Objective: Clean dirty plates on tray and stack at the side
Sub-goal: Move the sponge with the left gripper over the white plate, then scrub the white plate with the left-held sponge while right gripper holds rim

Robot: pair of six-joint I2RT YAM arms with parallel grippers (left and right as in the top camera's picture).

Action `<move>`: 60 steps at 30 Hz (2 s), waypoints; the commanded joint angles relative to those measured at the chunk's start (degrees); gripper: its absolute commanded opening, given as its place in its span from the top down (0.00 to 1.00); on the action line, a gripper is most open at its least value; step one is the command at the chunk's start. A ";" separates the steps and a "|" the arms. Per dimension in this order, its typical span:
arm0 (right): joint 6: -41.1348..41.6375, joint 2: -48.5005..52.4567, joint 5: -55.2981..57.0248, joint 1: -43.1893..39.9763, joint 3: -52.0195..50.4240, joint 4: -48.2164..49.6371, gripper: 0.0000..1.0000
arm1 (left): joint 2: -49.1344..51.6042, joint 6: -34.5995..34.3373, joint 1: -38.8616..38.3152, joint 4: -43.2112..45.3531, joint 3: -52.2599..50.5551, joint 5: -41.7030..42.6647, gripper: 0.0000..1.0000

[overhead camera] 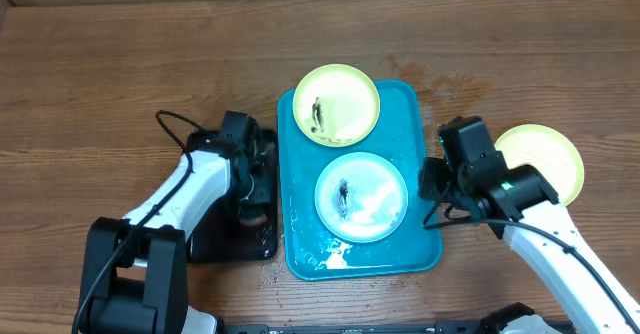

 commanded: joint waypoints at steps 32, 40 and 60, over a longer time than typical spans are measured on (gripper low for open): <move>-0.46 26.69 -5.60 -0.52 0.96 7.76 0.96 | 16.37 -23.93 -26.21 0.07 31.08 9.68 0.96; -0.48 26.69 -5.62 -0.52 0.96 7.69 0.96 | 23.74 -24.70 -26.69 -0.61 31.08 4.76 0.96; -0.46 26.69 -5.64 -0.52 0.96 7.63 0.96 | 27.85 -9.40 -26.38 0.66 31.08 14.78 0.96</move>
